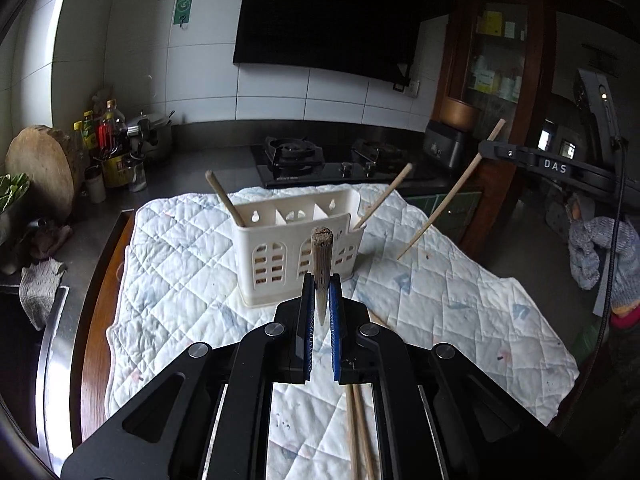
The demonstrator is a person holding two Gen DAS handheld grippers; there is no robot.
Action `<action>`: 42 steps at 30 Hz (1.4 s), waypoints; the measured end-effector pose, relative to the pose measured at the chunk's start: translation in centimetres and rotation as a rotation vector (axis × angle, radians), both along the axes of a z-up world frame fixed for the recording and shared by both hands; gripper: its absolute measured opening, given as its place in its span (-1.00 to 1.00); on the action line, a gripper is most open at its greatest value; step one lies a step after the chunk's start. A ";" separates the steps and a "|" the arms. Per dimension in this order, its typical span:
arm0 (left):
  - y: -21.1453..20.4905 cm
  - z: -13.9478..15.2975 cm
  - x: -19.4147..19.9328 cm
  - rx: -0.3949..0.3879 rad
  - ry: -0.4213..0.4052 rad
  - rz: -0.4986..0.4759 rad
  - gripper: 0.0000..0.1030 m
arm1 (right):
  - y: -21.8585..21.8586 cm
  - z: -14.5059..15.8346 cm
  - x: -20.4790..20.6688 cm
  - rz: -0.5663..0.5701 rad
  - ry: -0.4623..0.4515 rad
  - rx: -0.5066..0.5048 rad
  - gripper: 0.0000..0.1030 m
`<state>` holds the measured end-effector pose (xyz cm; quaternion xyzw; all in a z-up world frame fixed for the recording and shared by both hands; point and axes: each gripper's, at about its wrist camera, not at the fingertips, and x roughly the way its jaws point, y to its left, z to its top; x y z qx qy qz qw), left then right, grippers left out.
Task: Organize utensils
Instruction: 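Lift both chopsticks upright and carry them over the white holder, then drop the chopsticks into the holder by opening both grippers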
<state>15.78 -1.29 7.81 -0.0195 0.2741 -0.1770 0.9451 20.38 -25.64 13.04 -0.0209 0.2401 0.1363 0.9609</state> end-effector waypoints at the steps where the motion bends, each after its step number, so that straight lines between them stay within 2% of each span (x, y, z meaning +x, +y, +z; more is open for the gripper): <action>1: 0.1 0.8 0.3 -0.003 -0.016 0.003 -0.89 | 0.2 0.5 0.5 0.003 -0.009 0.002 -0.87; 8: 1.5 6.1 2.4 -0.033 -0.129 0.049 -0.89 | 1.4 2.4 3.8 0.007 -0.044 0.018 -0.87; 14: 2.4 7.8 4.2 -0.041 -0.165 0.092 -0.89 | 2.3 2.0 5.9 0.025 -0.019 0.017 -0.87; 18: 2.2 7.3 5.6 -0.011 -0.152 0.113 -0.89 | 3.3 0.8 6.9 0.035 0.009 -0.006 -0.87; 23: 1.8 5.6 7.7 0.015 -0.092 0.111 -0.89 | 3.9 -0.7 7.6 0.039 0.038 -0.026 -0.87; 32: 2.1 2.2 10.5 0.006 0.017 0.109 -0.88 | 4.2 -2.5 8.3 0.045 0.079 -0.048 -0.87; 42: 2.2 1.3 10.5 0.018 0.027 0.118 -0.82 | 3.9 -3.3 8.4 0.039 0.095 -0.039 -0.86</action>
